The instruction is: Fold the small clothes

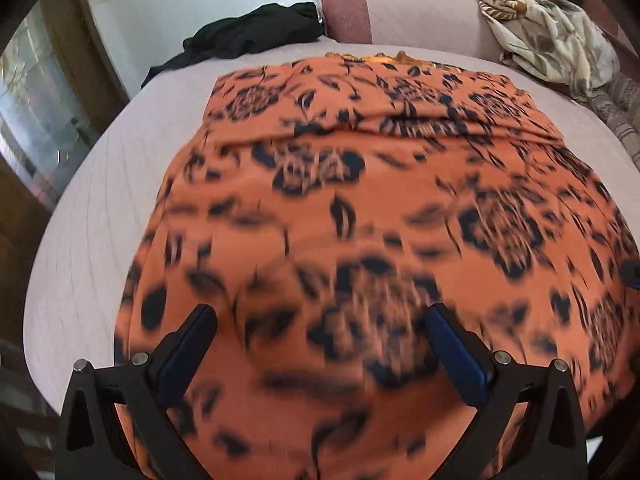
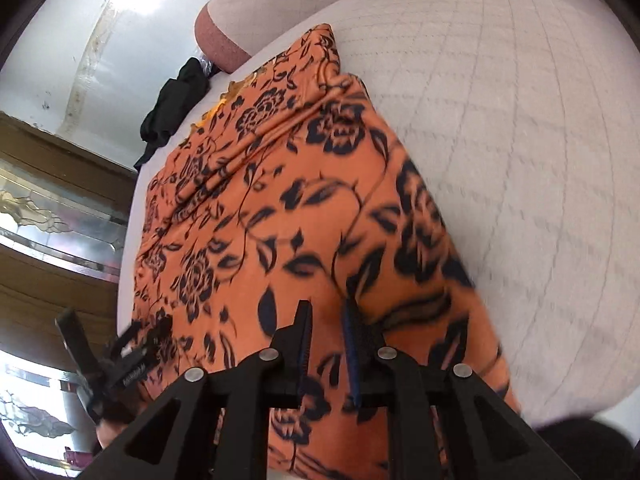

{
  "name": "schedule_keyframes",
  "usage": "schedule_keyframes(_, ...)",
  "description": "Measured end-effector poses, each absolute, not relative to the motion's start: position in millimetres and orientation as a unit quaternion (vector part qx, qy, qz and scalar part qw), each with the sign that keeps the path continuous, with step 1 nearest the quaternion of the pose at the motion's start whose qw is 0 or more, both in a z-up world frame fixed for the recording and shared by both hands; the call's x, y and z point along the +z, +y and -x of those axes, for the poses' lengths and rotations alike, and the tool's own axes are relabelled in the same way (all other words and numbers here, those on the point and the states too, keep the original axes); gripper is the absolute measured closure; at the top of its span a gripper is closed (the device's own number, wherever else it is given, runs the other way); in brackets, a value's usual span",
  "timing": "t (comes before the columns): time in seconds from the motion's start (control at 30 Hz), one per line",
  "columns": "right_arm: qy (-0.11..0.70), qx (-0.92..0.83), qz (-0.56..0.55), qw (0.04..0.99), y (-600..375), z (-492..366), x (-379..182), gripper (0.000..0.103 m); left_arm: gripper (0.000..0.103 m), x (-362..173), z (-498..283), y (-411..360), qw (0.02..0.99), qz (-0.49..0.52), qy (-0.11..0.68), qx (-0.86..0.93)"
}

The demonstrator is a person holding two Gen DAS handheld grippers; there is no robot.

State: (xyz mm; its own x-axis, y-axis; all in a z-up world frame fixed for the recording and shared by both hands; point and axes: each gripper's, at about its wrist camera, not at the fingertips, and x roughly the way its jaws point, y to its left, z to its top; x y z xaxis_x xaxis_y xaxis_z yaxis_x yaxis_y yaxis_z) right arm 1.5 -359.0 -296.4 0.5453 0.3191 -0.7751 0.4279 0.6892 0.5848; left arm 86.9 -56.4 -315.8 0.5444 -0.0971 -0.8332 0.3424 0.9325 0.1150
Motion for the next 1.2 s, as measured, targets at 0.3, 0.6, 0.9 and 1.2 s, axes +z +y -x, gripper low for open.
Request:
schedule_keyframes(0.3, 0.459, -0.03, -0.368, 0.808, -327, 32, -300, 0.084, 0.0, -324, -42, -17, 0.866, -0.097, 0.479, -0.107)
schedule_keyframes(0.6, 0.456, -0.014, -0.341, 0.822, -315, 48, -300, 0.084, 0.0, -330, -13, 5, 0.864, -0.107, 0.487, -0.067)
schedule_keyframes(0.9, 0.459, 0.008, -0.353, 0.816, -317, 53, -304, 0.083, 0.0, -327, -4, 44, 0.859, -0.075, 0.506, -0.008)
schedule_keyframes(1.2, 0.455, 0.037, -0.361, 0.814, -321, 53, -305, 0.074, 0.0, -317, -13, 98, 0.852, -0.025, 0.52, 0.054)
